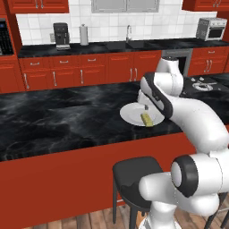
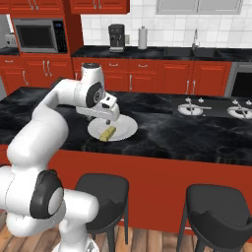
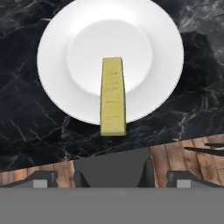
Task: Retrieve the butter from the fridge and place it on a plate on the dining table. Then retrieve the butter knife by the fridge and place it near the plate.
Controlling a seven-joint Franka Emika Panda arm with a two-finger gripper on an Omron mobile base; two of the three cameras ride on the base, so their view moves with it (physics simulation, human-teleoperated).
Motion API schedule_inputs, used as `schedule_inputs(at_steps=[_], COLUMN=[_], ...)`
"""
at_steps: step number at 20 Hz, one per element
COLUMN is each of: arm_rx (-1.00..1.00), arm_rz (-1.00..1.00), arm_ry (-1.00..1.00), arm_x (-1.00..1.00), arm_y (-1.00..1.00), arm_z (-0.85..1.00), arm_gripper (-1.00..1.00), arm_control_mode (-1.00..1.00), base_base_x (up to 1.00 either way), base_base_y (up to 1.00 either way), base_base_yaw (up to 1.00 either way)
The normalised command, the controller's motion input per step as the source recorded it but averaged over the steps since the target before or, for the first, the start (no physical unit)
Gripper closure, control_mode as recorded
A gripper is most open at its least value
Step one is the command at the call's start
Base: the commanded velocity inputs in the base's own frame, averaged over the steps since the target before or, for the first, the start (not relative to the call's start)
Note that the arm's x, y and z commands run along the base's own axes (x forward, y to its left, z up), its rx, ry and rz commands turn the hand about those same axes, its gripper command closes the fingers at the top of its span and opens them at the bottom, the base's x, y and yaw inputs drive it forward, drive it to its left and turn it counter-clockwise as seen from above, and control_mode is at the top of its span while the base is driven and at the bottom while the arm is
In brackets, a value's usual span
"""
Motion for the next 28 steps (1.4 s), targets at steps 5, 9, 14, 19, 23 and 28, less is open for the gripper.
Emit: schedule_inputs(at_steps=[5,9,14,19,23,28], arm_rx=[-0.01,-0.06,0.0,0.01,0.0,0.0], arm_rz=[0.0,0.02,0.07,0.08,0.05,0.02], arm_ry=[0.52,0.4,-0.08,-0.41,-0.31,0.0], arm_x=[-1.0,-1.0,-0.97,-0.99,-0.47,0.0], arm_y=[0.05,0.03,0.12,0.0,0.0,0.02], arm_z=[-0.02,-0.16,0.0,0.0,0.0,0.0], arm_gripper=[-1.0,-1.0,-1.0,-1.0,-1.0,-1.0], arm_control_mode=[-1.0,-1.0,-1.0,-1.0,-1.0,-1.0], base_base_x=[0.0,0.0,0.0,0.0,0.0,0.0], base_base_y=[0.0,0.0,0.0,0.0,0.0,0.0], base_base_yaw=[0.0,0.0,0.0,0.0,0.0,0.0])
